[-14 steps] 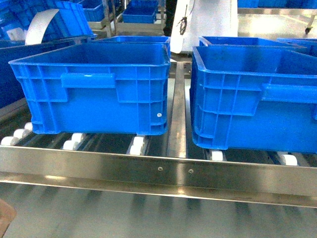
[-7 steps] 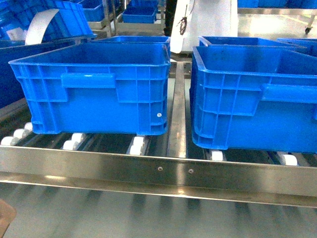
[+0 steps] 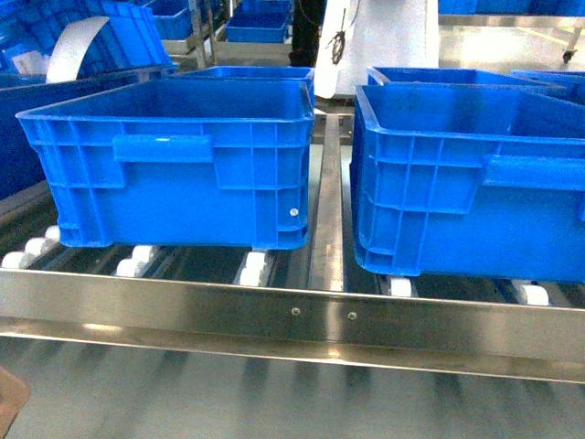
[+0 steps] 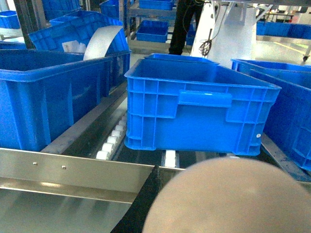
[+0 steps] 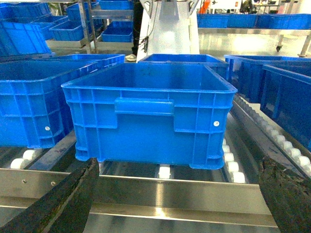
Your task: Place part in tray to right shelf
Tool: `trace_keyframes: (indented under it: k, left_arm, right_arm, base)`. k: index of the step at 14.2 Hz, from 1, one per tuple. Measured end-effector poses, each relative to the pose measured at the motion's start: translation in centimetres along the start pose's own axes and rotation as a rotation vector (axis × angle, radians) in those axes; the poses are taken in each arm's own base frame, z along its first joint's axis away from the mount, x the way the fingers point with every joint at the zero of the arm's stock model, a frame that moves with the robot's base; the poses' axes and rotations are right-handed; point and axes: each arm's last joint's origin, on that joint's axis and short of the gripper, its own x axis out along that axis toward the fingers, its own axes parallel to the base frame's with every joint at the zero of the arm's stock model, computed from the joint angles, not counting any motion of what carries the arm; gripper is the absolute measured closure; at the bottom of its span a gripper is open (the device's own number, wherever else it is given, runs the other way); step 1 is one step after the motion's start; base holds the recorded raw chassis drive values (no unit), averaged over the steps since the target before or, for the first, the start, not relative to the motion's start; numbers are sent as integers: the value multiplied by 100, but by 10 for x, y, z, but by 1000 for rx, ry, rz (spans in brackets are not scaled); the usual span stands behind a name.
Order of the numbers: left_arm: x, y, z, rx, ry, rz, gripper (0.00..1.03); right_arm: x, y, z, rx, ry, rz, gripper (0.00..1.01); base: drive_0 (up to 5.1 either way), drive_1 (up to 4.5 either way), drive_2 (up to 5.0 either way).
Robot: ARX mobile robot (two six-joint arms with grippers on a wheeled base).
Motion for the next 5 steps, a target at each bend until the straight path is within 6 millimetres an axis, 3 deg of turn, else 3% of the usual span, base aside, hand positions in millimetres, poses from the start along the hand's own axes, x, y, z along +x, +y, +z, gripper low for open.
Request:
trace_keyframes:
  k: [5]
  left_arm:
    - [0,0,0,0,0,0,91]
  right_arm:
    - [0,0,0,0,0,0,3]
  base:
    - [0,0,0]
